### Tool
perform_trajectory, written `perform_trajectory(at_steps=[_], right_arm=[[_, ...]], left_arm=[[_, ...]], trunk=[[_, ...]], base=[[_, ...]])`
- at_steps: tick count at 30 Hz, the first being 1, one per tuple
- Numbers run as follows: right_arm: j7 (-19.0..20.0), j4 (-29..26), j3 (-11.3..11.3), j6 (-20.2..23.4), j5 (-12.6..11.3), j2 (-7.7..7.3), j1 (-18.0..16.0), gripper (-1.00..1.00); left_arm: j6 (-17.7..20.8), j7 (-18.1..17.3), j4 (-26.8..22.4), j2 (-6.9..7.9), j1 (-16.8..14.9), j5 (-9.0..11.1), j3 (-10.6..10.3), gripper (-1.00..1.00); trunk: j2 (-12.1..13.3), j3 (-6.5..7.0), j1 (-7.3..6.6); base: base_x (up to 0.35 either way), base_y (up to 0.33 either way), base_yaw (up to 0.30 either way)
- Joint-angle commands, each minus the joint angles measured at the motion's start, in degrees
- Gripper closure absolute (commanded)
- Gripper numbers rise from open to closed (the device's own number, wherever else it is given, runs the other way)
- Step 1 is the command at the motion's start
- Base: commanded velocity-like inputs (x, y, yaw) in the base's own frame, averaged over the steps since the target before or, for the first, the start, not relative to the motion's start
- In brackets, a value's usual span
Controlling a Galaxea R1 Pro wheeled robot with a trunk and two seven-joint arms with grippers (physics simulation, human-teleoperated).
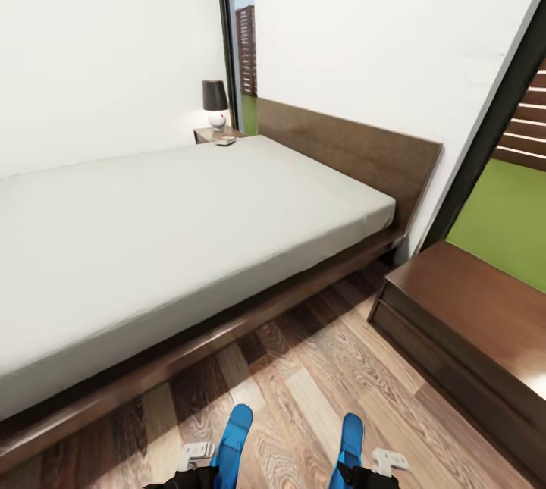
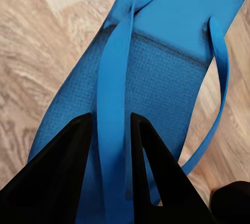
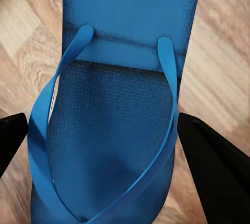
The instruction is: In the bedroom, move the book from the bed onto either nightstand, and place the two sandals side by side next to the bed.
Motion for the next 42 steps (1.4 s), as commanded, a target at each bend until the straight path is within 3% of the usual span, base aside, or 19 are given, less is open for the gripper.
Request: perform_trajectory(at_steps=[1,42], right_arm=[[0.4,0.1,-0.4,0.0,-0.2,0.00,0.0,1.00],[0.4,0.1,-0.5,0.0,-0.2,0.01,0.0,1.00]], left_arm=[[-0.2,-0.2,0.1,0.01,-0.1,0.2,0.0,1.00],[-0.2,-0.2,0.1,0.00,-0.1,0.2,0.0,1.00]], trunk=[[0.0,-0.04,-0.01],[0.0,-0.04,-0.01]], base=[[0.000,0.000,0.287],[0.000,0.000,0.287]])
